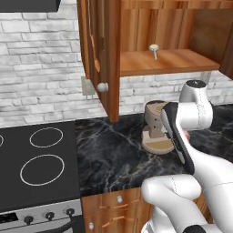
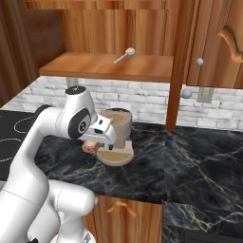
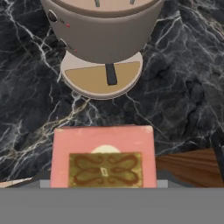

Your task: Pick up the bar soap and dish brush from the sink, and place them back in the cabinet, and close the cabinet doors.

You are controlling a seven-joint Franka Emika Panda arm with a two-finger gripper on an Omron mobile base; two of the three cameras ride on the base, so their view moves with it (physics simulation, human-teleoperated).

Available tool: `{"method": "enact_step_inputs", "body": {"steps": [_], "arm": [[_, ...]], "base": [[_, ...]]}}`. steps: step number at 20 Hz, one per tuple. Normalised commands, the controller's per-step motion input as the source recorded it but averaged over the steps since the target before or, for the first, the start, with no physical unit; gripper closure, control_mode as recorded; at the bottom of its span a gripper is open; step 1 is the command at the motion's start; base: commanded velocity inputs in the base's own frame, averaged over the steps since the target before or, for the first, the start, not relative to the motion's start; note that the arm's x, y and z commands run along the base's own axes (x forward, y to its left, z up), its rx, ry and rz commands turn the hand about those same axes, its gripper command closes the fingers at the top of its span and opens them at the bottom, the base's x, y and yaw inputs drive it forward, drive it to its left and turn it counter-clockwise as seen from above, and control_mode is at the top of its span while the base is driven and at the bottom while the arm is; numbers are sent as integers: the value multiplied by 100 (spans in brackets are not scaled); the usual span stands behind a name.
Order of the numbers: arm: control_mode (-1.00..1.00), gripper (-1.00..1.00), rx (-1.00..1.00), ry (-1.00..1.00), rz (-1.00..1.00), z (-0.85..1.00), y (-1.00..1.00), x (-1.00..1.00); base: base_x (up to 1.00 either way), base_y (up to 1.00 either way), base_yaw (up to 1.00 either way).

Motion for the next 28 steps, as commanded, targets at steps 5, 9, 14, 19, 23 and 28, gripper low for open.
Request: {"method": "enact_step_inputs", "body": {"steps": [5, 9, 14, 19, 23, 28], "arm": [[100, 100, 0, 0, 0, 0, 0, 0], [100, 100, 0, 0, 0, 0, 0, 0], [100, 100, 0, 0, 0, 0, 0, 0], [100, 100, 0, 0, 0, 0, 0, 0], [100, 100, 0, 0, 0, 0, 0, 0], [100, 100, 0, 0, 0, 0, 0, 0]], "base": [[6, 0, 0], [0, -1, 0], [0, -10, 0], [0, -5, -3], [0, -9, -10], [0, -3, -7]]}}
